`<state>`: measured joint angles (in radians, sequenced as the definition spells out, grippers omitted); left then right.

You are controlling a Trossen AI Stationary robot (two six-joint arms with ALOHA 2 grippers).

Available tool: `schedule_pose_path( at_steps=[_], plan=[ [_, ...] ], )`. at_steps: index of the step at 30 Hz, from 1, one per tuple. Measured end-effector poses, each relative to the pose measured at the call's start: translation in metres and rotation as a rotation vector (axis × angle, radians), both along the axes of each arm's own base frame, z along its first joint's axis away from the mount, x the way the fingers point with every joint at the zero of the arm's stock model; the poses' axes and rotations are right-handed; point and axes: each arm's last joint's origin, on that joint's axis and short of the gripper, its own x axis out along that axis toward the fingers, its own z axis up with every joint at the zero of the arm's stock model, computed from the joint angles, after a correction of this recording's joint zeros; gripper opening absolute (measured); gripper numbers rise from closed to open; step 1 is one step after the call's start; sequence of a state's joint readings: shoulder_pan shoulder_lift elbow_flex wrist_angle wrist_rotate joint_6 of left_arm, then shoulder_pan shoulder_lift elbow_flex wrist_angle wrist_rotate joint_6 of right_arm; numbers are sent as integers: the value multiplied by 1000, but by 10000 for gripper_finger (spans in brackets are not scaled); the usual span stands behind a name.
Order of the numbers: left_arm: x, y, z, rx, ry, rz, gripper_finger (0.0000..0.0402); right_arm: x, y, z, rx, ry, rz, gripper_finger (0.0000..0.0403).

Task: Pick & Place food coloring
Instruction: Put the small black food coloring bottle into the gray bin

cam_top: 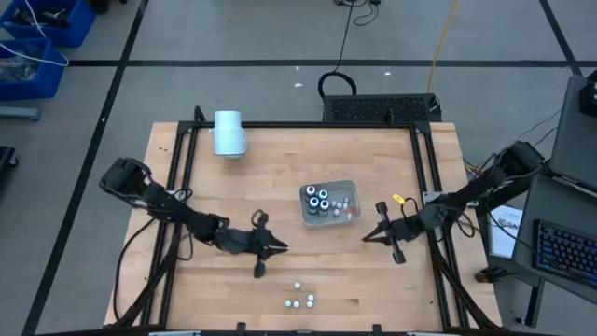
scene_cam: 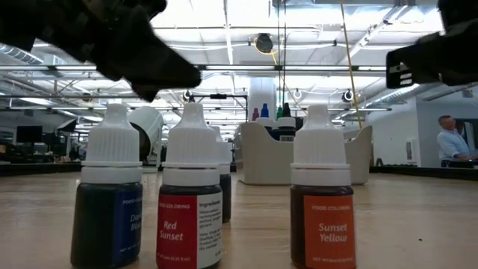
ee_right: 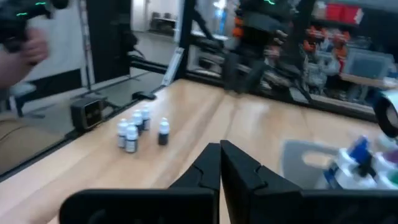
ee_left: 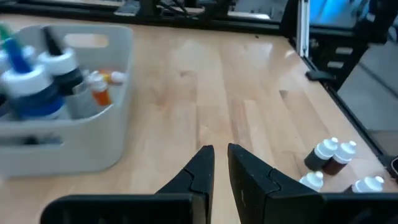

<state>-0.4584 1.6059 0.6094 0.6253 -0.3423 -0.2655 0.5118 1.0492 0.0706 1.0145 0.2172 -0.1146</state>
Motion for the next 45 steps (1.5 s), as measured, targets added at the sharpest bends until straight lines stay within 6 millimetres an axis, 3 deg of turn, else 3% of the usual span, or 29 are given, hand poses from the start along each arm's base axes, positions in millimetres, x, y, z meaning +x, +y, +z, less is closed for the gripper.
schedule_pose_path(
  at_steps=[5,8,11,18,24,29,36,45],
  plan=[
    [24,-18,18,64,-14,-29,31,-2,-9,10,69,-62,43,1],
    [29,-29,30,59,-30,-57,6,-3,-13,15,77,-88,13,0],
    [32,-40,43,14,-29,-55,9,-4,-15,17,95,-91,6,0],
    [38,-70,63,-2,176,50,8,-4,-15,11,70,-31,4,0],
    [65,-108,77,37,371,44,88,-5,-15,8,87,5,3,0],
    [92,-122,77,48,550,57,169,-5,-15,7,93,13,2,0],
    [114,-114,60,-4,737,112,241,-5,-15,7,89,19,1,0],
    [128,-98,34,-49,865,102,257,-5,-15,7,49,6,-1,0]
  ],
)
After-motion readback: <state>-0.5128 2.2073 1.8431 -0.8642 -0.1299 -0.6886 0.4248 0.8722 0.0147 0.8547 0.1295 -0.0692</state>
